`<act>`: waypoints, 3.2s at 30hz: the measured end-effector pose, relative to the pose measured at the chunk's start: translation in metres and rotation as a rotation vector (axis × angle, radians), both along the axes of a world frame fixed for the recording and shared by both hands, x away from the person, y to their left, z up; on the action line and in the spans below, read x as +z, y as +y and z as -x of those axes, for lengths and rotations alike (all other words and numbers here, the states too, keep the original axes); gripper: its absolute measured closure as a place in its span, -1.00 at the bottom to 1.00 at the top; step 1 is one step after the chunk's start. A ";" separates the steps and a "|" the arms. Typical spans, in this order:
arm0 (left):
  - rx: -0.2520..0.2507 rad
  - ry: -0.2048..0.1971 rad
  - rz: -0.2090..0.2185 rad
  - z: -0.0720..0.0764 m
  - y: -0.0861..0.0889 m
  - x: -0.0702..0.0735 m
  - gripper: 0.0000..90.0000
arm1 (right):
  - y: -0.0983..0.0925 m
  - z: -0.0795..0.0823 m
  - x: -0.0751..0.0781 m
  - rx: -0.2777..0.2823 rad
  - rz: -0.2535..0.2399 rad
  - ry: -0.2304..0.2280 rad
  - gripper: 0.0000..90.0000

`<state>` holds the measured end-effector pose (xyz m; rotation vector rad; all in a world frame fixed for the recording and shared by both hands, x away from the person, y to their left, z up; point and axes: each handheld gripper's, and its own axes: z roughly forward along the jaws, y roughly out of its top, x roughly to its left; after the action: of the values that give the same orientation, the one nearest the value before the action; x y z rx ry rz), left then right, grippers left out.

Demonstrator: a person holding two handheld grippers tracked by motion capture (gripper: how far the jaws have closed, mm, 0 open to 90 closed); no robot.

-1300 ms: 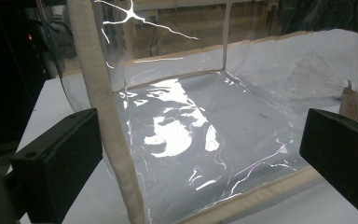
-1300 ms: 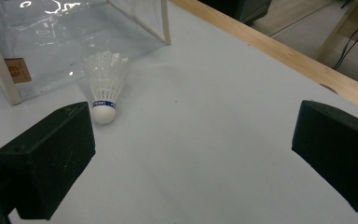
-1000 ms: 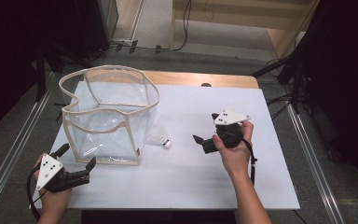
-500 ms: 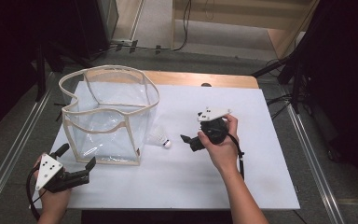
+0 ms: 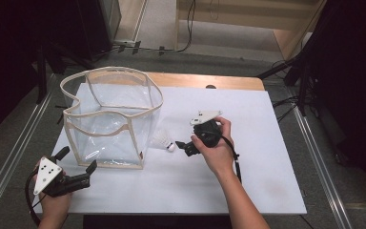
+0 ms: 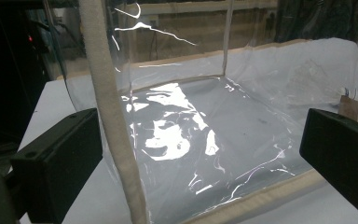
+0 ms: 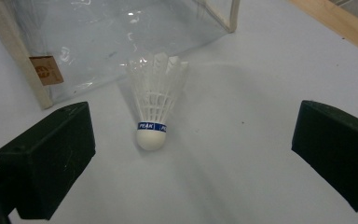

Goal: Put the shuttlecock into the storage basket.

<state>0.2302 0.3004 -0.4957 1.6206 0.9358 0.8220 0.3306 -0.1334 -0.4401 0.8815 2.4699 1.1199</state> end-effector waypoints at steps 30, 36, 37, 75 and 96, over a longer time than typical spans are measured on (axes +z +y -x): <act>0.021 -0.011 0.018 0.000 0.004 0.001 -1.00 | 0.029 -0.007 -0.017 0.020 0.037 0.116 -0.73; 0.021 -0.012 0.022 0.000 0.004 0.002 -1.00 | 0.032 -0.008 -0.021 0.007 0.048 0.148 -0.62; 0.021 -0.012 0.022 0.000 0.004 0.002 -1.00 | 0.033 -0.009 -0.022 0.009 0.051 0.149 -0.60; 0.017 -0.015 0.021 0.000 0.004 0.002 -1.00 | 0.055 -0.013 -0.056 -0.076 0.118 0.251 0.39; 0.016 -0.016 0.016 0.000 0.003 0.001 -1.00 | 0.030 -0.012 -0.041 -0.126 0.055 0.223 0.40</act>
<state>0.2297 0.3035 -0.4943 1.5923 0.9434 0.8356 0.3423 -0.1034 -0.4814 1.1859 2.5627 0.9531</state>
